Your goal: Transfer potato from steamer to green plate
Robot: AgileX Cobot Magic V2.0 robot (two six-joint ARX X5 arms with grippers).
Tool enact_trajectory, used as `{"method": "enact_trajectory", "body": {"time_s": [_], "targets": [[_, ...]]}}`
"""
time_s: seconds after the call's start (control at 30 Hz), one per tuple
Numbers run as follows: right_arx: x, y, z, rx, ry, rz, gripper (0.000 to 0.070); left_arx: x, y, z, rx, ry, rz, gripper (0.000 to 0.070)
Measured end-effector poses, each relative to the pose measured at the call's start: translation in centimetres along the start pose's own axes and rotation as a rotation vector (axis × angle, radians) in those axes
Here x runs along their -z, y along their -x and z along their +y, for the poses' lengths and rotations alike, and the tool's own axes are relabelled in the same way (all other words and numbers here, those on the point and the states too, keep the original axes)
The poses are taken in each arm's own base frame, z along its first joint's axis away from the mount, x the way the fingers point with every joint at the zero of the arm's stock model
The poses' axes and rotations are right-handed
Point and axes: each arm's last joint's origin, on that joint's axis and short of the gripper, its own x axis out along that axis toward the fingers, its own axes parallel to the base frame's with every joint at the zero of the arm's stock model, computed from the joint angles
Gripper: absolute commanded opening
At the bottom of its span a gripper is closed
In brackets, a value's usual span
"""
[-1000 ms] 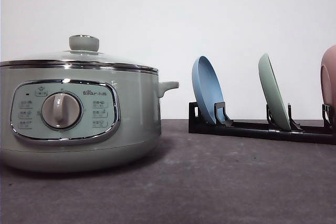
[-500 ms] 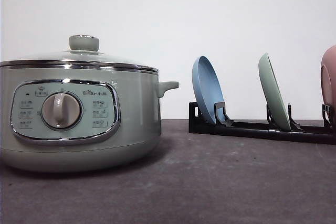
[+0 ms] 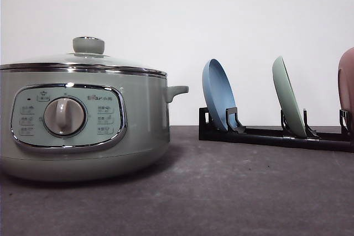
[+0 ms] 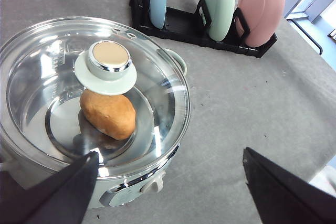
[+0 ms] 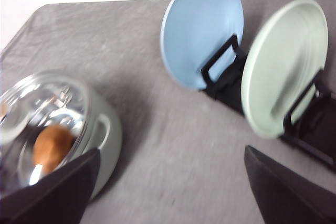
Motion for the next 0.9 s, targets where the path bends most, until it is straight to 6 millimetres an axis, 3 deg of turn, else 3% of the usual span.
{"method": "enact_trajectory", "body": {"time_s": [0.33, 0.6, 0.9], "targets": [[-3.6, -6.8, -2.7, 0.059, -0.031, 0.049, 0.0546, 0.0, 0.0, 0.0, 0.0, 0.0, 0.001, 0.0556], [-3.6, -12.0, -5.2, 0.126, -0.053, 0.059, 0.0546, 0.1, 0.0, 0.0, 0.0, 0.003, 0.005, 0.0556], [-2.9, -15.6, -6.9, 0.146, -0.064, 0.083, 0.053, 0.1, 0.0, 0.0, 0.0, 0.006, 0.008, 0.0556]]}}
